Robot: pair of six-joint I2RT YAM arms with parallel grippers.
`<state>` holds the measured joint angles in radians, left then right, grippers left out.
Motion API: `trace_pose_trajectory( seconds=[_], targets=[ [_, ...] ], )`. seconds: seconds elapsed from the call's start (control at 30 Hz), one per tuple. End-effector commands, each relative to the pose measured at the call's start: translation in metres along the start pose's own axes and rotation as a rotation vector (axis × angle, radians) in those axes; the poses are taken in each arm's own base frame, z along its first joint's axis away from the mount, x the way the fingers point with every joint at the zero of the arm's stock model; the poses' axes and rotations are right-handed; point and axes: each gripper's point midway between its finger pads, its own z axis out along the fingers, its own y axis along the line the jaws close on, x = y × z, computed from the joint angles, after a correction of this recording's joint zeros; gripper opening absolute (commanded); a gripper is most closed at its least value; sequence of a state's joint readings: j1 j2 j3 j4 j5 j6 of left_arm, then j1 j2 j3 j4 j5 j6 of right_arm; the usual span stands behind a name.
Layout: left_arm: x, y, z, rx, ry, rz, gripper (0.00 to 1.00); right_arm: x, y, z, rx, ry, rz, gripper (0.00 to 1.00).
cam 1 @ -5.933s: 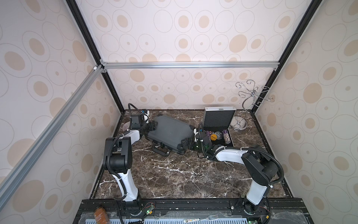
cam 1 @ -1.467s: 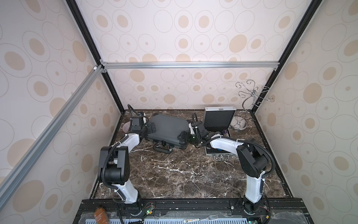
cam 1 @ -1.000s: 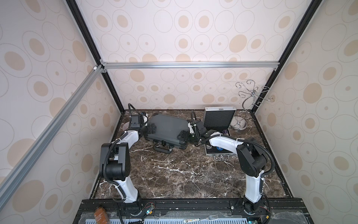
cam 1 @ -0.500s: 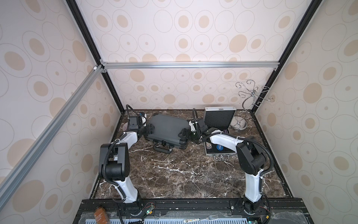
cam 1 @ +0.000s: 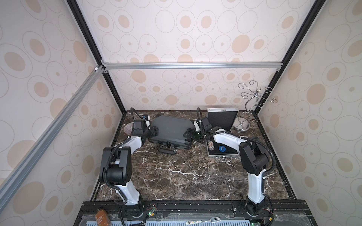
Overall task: Open the poker set cases
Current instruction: Adjust the poker set case at the center of the board.
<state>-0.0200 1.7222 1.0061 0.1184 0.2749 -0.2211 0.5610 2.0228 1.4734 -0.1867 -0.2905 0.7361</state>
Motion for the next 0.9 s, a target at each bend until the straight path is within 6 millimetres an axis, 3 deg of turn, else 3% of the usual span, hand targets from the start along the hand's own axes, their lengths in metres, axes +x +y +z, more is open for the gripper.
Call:
trace_pose_trajectory(
  seconds=[0.0,0.33,0.67,0.87],
  targets=[
    [0.121,-0.068,-0.002,0.256,0.41,-0.087,0.76,-0.001,0.02,0.009,-0.06,0.007,-0.041,0.88],
    [0.129,-0.081,-0.019,0.268,0.4,-0.119,0.76,-0.003,0.017,0.008,-0.032,0.02,-0.063,0.89],
    [0.115,-0.078,-0.033,0.226,0.349,-0.127,0.78,-0.003,0.009,0.005,0.014,0.017,-0.084,0.93],
    [0.111,-0.062,-0.037,0.129,0.307,-0.117,0.8,-0.002,0.005,0.004,0.034,0.019,-0.102,0.94]
  ],
)
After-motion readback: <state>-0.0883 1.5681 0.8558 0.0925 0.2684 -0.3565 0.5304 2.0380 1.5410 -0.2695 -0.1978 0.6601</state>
